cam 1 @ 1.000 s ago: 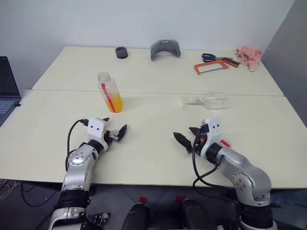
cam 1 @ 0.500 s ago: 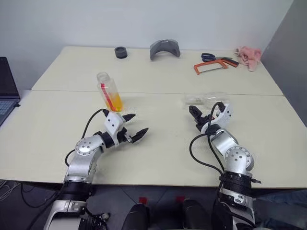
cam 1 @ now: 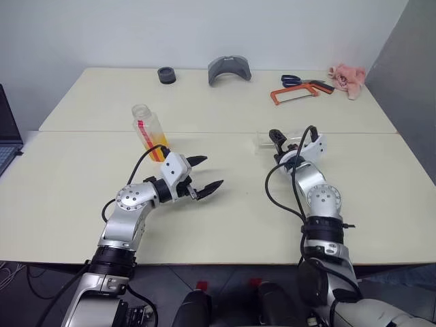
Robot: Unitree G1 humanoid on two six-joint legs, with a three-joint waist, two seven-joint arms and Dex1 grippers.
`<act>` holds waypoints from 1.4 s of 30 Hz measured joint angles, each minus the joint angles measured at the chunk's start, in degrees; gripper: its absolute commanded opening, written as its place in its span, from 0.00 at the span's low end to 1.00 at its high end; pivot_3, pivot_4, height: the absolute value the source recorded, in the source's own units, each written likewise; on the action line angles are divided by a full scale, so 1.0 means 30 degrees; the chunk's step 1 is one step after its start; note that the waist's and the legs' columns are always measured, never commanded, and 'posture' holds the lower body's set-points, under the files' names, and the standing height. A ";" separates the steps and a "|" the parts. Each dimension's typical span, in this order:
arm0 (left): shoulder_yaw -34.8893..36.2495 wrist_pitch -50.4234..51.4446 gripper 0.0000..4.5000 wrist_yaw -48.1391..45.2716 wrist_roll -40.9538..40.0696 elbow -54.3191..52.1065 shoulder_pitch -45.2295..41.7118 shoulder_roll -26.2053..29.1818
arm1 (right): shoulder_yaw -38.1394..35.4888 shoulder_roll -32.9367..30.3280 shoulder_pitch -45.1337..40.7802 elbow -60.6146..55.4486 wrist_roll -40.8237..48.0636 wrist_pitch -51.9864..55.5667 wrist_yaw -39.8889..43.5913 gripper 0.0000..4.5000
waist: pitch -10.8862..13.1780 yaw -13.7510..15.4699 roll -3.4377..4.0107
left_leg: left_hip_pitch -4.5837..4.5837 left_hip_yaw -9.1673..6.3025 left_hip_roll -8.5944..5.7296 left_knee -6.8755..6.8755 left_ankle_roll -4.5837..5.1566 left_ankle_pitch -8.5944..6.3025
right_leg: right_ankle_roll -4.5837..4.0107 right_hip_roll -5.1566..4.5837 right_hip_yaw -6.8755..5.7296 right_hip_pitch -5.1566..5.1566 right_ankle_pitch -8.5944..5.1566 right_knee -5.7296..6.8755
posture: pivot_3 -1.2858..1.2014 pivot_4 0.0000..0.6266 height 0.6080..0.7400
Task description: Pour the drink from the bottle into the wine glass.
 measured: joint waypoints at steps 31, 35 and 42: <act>-0.0164 -0.2811 1.00 -0.1212 0.0811 0.2984 -0.0791 0.0067 | -0.3165 -0.1719 -0.5288 1.2762 -0.0571 -0.7272 0.4253 0.29 | 0.0005 -0.0294 0.0008 | 0.0009 0.0153 0.0013 -0.0005 0.0002 -0.0001 | -0.0001 -0.0014 0.0031 -0.0004 0.0001 0.0000 | 0.52 0.24 1.00; -0.0246 -0.2867 1.00 -0.1211 0.0826 0.3013 -0.0792 -0.0048 | -0.3114 -0.1594 -0.5543 1.2380 -0.0561 -0.6804 0.4637 0.05 | 0.0000 -0.0306 0.0014 | 0.0021 0.0160 0.0014 -0.0004 0.0002 -0.0001 | -0.0002 -0.0014 0.0037 -0.0001 0.0001 0.0008 | 0.52 0.24 1.00; -0.0347 -0.2879 1.00 -0.1119 0.0854 0.3020 -0.0778 -0.0146 | 0.0561 -0.1860 -0.3414 0.8416 -0.3494 -0.5511 0.5776 0.05 | 0.0004 -0.0285 0.0021 | -0.0008 0.0138 -0.0001 -0.0005 0.0002 -0.0001 | -0.0001 -0.0023 0.0034 -0.0016 0.0001 0.0004 | 0.52 0.24 1.00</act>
